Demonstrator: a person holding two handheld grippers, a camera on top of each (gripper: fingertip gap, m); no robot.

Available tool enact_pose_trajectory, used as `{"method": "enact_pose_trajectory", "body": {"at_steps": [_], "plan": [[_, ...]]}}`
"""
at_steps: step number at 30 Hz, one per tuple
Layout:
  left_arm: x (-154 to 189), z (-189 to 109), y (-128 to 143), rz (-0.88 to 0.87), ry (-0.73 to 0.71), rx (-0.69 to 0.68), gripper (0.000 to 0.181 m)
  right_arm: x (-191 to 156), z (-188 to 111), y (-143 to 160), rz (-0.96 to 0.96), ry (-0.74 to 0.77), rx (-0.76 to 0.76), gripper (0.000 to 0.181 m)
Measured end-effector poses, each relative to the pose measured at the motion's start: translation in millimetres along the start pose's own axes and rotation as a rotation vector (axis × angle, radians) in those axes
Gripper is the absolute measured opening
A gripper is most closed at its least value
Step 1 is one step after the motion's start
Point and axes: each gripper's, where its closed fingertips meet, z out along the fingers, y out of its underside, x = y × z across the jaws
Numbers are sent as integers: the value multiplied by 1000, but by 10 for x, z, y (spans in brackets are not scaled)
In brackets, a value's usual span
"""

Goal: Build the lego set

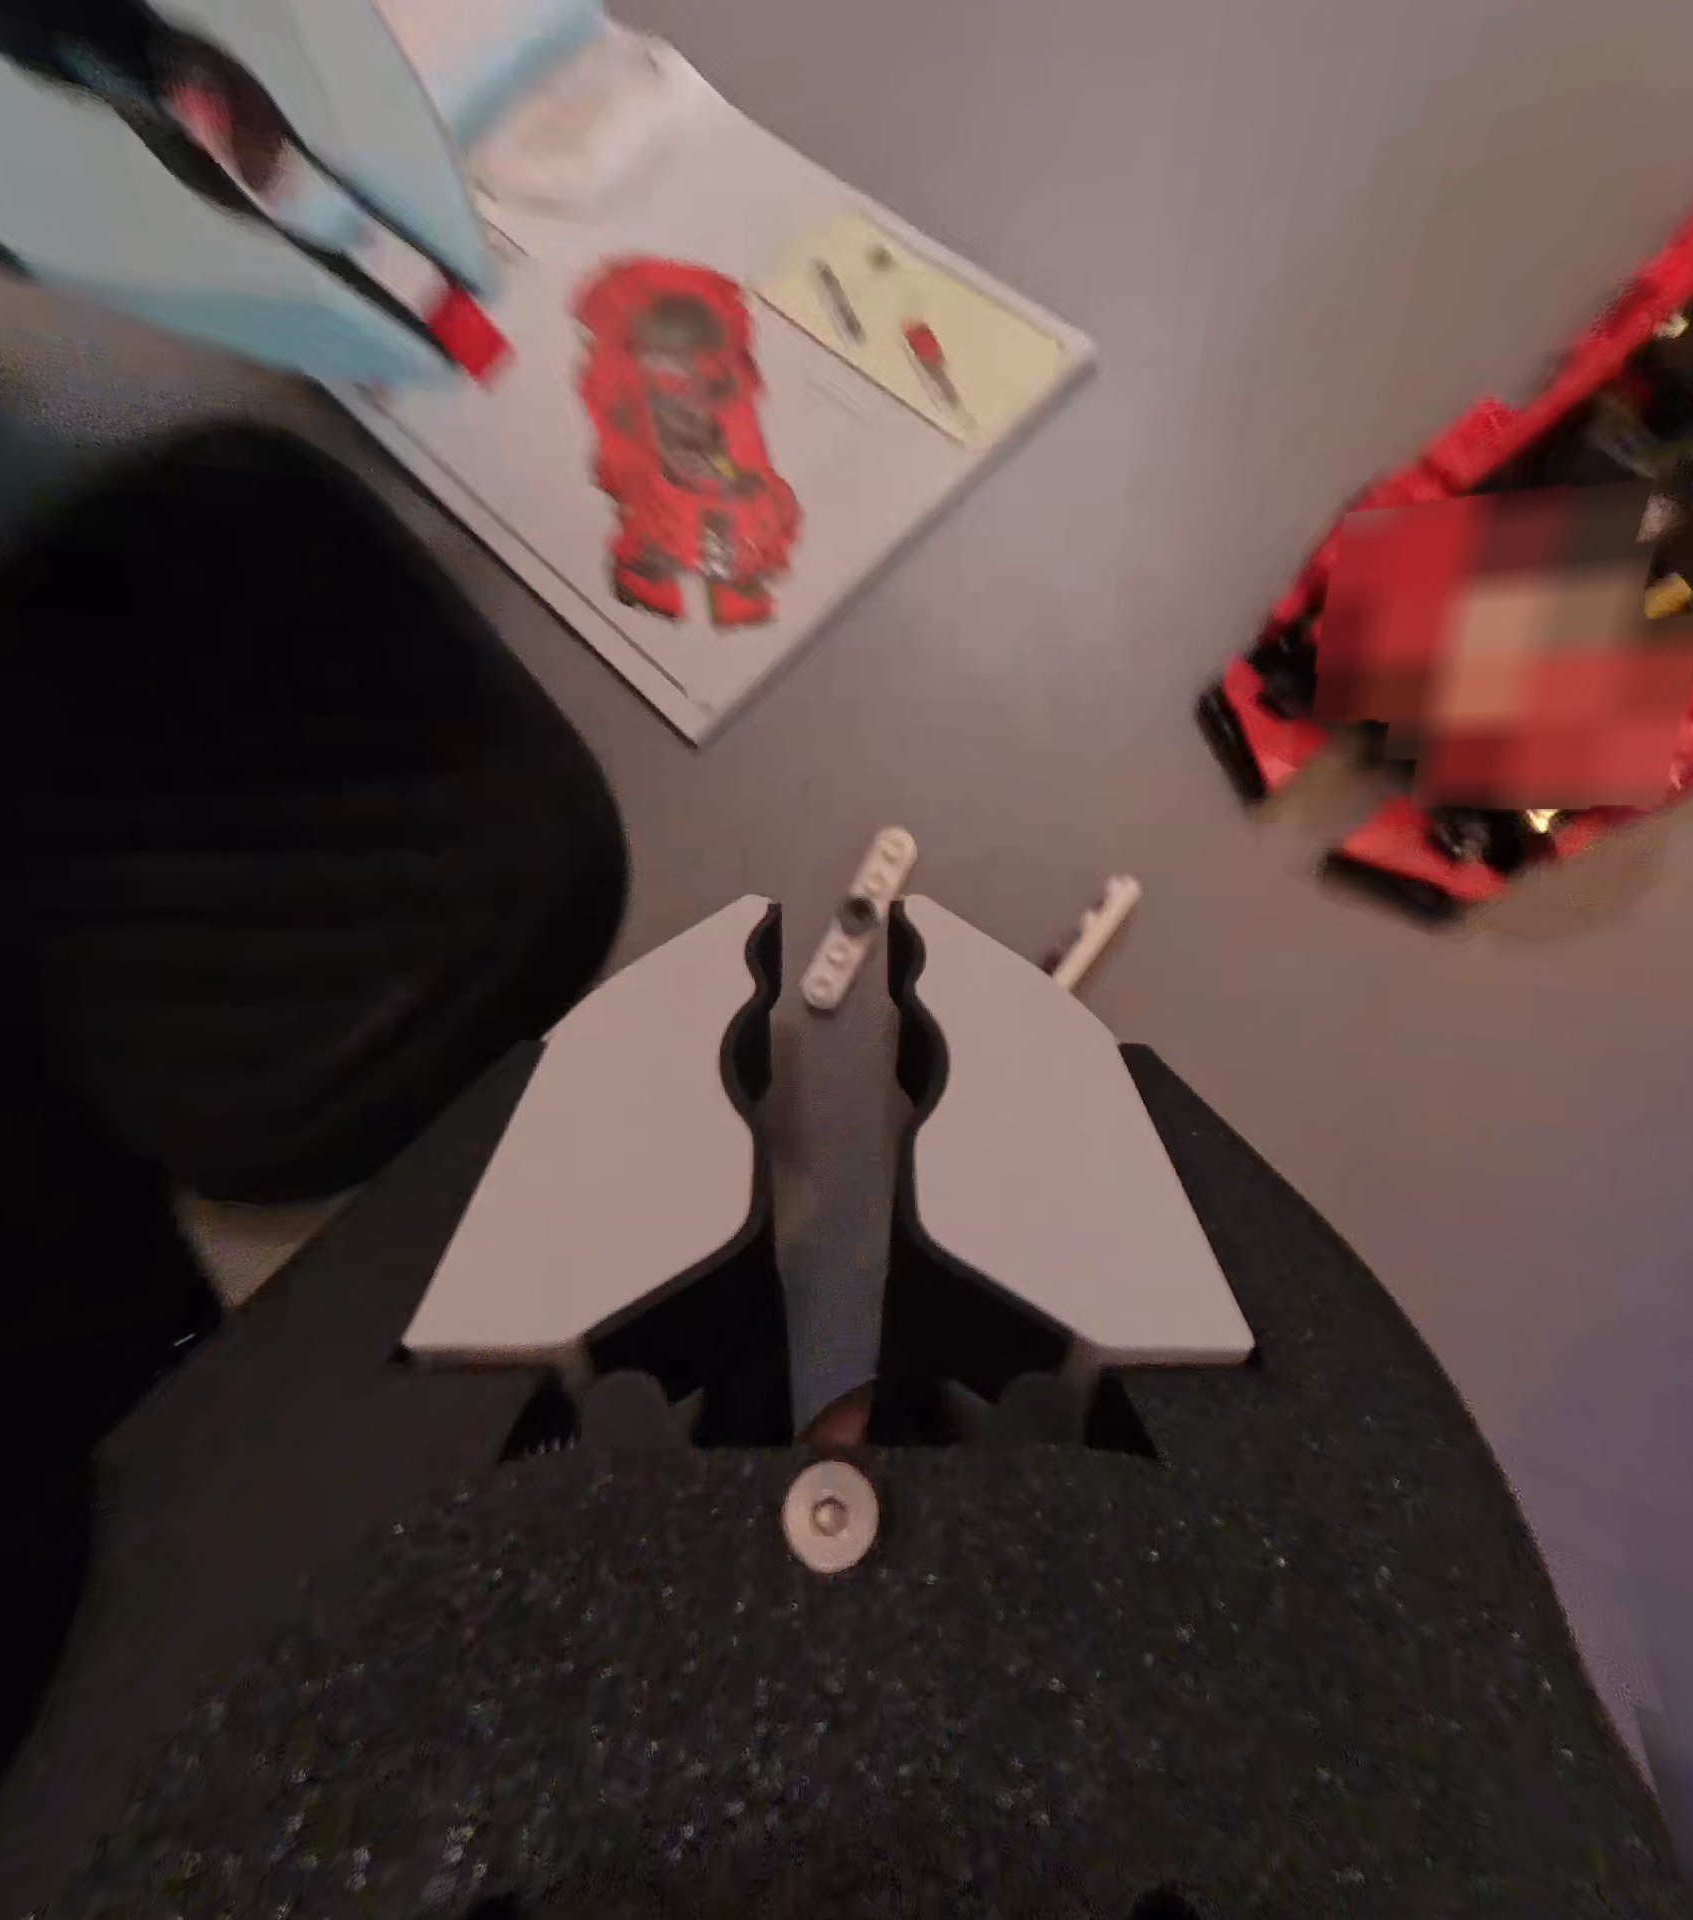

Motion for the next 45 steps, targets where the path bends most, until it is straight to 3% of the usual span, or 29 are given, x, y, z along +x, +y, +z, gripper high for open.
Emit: {"method": "enact_pose_trajectory", "body": {"at_steps": [2,8,12,16,19,25,33,45], "plan": [[-45,-6,73,-21,-3,-33,8,24,28,100,-14,121,-29,21],[-2,122,70,-41,85,-61,8,40,80,134,-60,238,-48,19],[45,113,80,-63,122,-63,8,-35,114,145,-155,110,-75,9],[108,72,113,-93,138,-78,8,-156,1,291,-444,-137,-171,9],[171,69,86,-105,148,-92,8,-116,-72,359,-587,-216,-222,8],[248,157,29,-150,148,-115,8,-127,-81,360,-556,-353,-216,9],[284,190,24,-186,145,-154,8,-137,-148,245,-493,-377,-95,18],[342,382,21,-161,240,-225,8,-218,-288,135,-342,-364,73,10]]}}
